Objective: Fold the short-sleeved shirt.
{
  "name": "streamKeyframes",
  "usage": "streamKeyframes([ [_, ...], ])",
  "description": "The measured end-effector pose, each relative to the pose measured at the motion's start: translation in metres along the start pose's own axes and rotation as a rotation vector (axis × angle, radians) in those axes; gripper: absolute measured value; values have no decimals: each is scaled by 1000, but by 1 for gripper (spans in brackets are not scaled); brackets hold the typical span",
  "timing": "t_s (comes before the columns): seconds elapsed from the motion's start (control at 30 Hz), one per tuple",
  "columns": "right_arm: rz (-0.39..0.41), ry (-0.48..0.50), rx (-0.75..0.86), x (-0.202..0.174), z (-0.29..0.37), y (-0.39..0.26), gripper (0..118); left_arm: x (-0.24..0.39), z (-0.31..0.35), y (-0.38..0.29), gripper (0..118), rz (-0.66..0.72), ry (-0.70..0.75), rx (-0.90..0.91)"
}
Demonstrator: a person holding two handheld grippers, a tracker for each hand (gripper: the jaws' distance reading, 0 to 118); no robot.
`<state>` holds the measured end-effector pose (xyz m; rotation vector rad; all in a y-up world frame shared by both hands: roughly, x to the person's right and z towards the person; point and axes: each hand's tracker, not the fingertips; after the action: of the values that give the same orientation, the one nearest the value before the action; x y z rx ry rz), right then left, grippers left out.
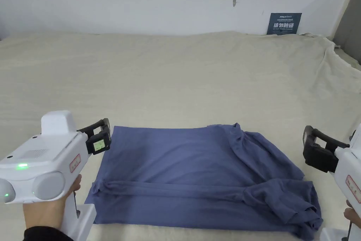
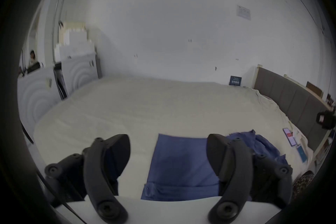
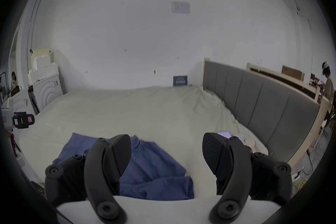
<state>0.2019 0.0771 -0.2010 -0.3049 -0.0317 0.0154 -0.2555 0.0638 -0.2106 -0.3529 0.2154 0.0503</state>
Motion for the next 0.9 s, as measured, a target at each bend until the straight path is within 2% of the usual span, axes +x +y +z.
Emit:
streamKeyframes([
  [0.07, 6, -7, 21, -4, 3, 0, 68, 4, 6, -2, 50, 3, -14, 25],
  [0.1, 4, -3, 33, -5, 5, -1, 57, 4, 8, -3, 34, 5, -36, 50],
  [0.13, 2, -1, 42, -6, 6, -1, 35, 4, 10, -5, 13, 9, -48, 63],
  [0.17, 2, 3, 49, -6, 7, -1, 11, 4, 12, -6, 4, 12, -58, 71],
  [0.2, 7, 1, 59, -8, 8, -2, 0, 5, 15, -7, 0, 18, -82, 88],
  [0.4, 31, 9, 70, -11, 7, -5, 0, 3, 13, -8, 0, 32, -83, 63],
  [0.57, 18, 21, 58, -12, -3, -4, 0, -4, -8, -5, 0, 49, -93, 3],
  [0.7, 17, 29, 41, -13, -18, -2, 0, -14, -53, 1, 0, 118, -129, -112],
  [0.9, 16, 33, 4, -17, -49, -4, 0, -23, -152, 1, 0, 112, -113, -294],
])
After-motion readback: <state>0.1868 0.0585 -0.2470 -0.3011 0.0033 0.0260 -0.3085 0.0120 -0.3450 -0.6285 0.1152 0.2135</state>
